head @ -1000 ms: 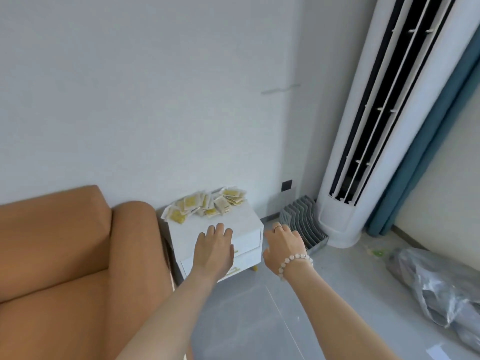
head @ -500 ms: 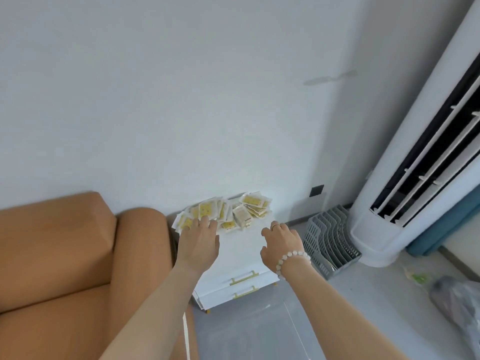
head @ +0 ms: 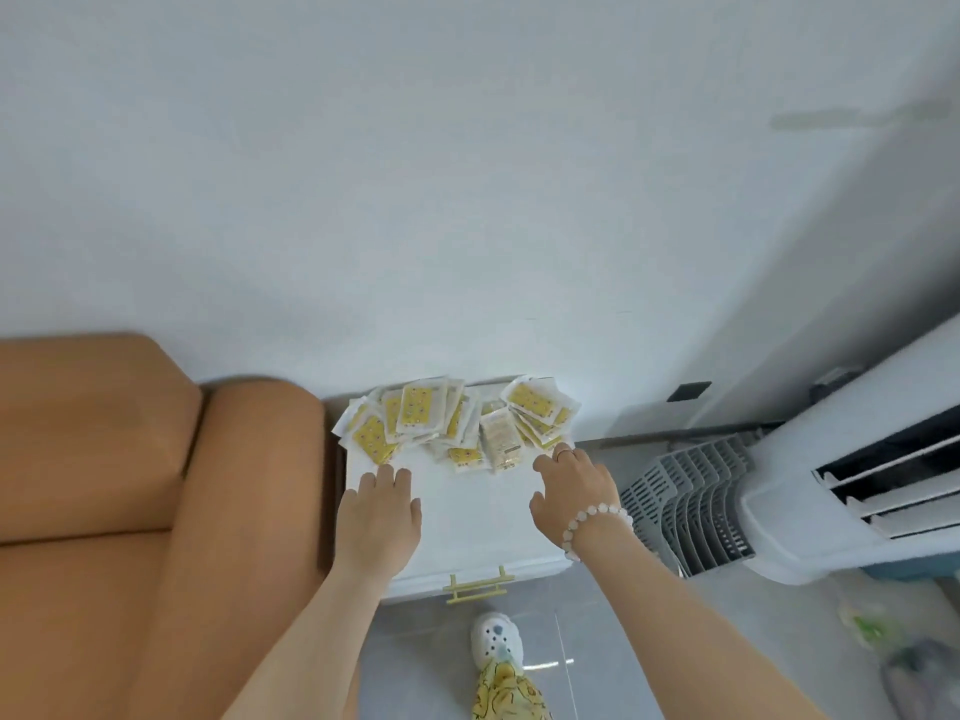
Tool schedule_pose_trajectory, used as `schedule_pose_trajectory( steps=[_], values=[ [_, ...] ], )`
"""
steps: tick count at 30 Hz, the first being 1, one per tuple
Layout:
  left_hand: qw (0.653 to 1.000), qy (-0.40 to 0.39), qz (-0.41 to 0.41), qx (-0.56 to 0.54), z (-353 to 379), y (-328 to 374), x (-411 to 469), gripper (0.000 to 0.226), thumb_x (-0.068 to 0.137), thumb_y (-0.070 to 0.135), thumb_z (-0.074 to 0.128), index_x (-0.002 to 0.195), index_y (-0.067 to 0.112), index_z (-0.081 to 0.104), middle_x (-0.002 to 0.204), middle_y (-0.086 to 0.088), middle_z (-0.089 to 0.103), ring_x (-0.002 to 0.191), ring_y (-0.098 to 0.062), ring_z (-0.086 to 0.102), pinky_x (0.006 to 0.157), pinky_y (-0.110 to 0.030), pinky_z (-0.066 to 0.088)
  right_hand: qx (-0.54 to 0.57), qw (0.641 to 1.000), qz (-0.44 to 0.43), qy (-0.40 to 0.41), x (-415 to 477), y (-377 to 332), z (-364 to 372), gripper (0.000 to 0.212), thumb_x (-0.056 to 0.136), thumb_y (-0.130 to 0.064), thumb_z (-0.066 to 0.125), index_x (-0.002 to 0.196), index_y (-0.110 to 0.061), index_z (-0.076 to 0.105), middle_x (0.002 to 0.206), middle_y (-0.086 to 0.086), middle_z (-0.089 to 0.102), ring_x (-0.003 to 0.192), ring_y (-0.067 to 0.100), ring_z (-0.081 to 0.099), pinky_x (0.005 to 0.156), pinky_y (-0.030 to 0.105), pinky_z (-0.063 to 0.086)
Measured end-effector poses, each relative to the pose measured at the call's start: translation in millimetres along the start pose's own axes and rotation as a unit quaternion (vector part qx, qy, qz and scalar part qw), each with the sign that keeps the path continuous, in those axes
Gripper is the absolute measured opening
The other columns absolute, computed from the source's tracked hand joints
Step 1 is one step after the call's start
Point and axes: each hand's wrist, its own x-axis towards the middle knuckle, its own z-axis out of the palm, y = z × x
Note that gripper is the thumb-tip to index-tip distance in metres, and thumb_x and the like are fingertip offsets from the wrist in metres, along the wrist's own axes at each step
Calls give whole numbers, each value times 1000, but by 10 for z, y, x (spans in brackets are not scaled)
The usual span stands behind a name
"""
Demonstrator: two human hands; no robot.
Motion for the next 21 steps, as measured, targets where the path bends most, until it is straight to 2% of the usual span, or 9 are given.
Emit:
schedule_pose_trajectory(
  steps=[5, 8, 10, 11, 13, 15, 18, 21],
  values=[
    [998, -45, -41, 5, 276, 44, 415, 37, 46, 21, 90, 73, 5, 69, 61, -6, 58, 46, -24, 54, 38, -23, 32, 12, 998, -18, -54, 570, 201, 191, 38, 95, -26, 39, 132, -19, 43, 136, 3, 42, 124, 18, 40, 97, 30, 37],
    [996, -53, -73, -6, 428, 35, 650, 38, 47, 20, 90, 72, 3, 67, 58, -6, 55, 43, -24, 52, 42, -21, 24, 16, 996, -27, -83, 850, 279, 319, 38, 95, -27, 37, 133, -19, 42, 136, 2, 41, 123, 17, 40, 96, 29, 37],
    [992, -56, -110, -17, 505, -3, 837, 34, 57, 21, 87, 78, 3, 67, 61, -7, 56, 46, -25, 53, 44, -20, 23, 25, 994, -31, -100, 995, 291, 415, 39, 96, -27, 37, 134, -19, 41, 136, 2, 41, 123, 17, 40, 97, 28, 37],
    [989, -66, -131, -28, 548, -21, 934, 30, 70, 24, 80, 88, 4, 67, 70, -8, 59, 54, -25, 56, 45, -22, 26, 33, 993, -32, -108, 1054, 289, 464, 39, 97, -28, 37, 134, -19, 41, 136, 1, 40, 124, 17, 40, 97, 28, 37],
    [973, -96, -204, -50, 663, -69, 1159, 34, 94, 36, 50, 114, 9, 57, 98, -6, 60, 84, -24, 59, 55, -30, 37, 47, 991, -39, -117, 1151, 281, 556, 40, 98, -30, 35, 136, -20, 39, 136, 0, 39, 125, 16, 39, 99, 27, 36],
    [960, -115, -242, -77, 804, -124, 1360, 42, 99, 43, 34, 126, 13, 46, 116, -4, 54, 104, -22, 54, 70, -32, 44, 71, 989, -37, -122, 1221, 287, 666, 42, 98, -32, 33, 139, -21, 35, 138, -2, 39, 126, 14, 38, 99, 26, 36],
    [948, -124, -272, -112, 1093, -214, 1639, 43, 98, 43, 35, 130, 15, 43, 122, -4, 50, 114, -23, 49, 79, -33, 46, 135, 983, -9, -127, 1337, 271, 884, 44, 99, -35, 34, 141, -25, 30, 140, -6, 34, 129, 10, 34, 98, 21, 37],
    [949, -134, -270, -88, 1422, -255, 1937, 42, 97, 43, 38, 131, 18, 43, 120, -2, 51, 113, -20, 50, 81, -29, 45, 204, 972, 42, -113, 1535, 224, 1118, 43, 97, -38, 38, 139, -30, 31, 137, -9, 33, 128, 7, 33, 91, 14, 35]
  ],
)
